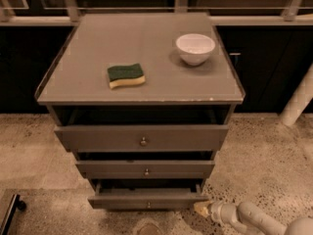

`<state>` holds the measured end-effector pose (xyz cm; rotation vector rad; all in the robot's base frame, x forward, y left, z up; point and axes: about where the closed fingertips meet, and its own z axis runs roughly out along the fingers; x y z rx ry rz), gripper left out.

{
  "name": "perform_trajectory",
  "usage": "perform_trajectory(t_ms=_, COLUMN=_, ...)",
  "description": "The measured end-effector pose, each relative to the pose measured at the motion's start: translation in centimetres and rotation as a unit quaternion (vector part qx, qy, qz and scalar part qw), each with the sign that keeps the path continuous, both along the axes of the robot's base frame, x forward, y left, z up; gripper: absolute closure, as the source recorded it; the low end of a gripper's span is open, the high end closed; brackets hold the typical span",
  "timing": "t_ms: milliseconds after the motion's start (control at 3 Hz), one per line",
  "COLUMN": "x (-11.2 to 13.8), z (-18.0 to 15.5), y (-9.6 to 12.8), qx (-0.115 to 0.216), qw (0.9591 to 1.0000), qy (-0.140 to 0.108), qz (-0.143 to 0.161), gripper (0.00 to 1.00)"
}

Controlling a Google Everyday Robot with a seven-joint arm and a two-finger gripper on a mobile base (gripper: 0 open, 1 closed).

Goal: Close bottom drawer

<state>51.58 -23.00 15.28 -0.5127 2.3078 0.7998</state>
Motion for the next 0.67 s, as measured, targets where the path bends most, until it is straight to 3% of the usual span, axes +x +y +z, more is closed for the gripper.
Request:
perform_trajectory(t_ms=333, x=-0.2, z=0.0, y=0.0, qx=0.0, qw=1.0, qy=0.0, qz=0.0, gripper=1.0)
perform_trajectory(t_ms=667, x=3.4, z=0.6, y=-1.0, qx=-0.018, qw=0.9997, qy=-0.013, qz=-0.01, gripper=1.0)
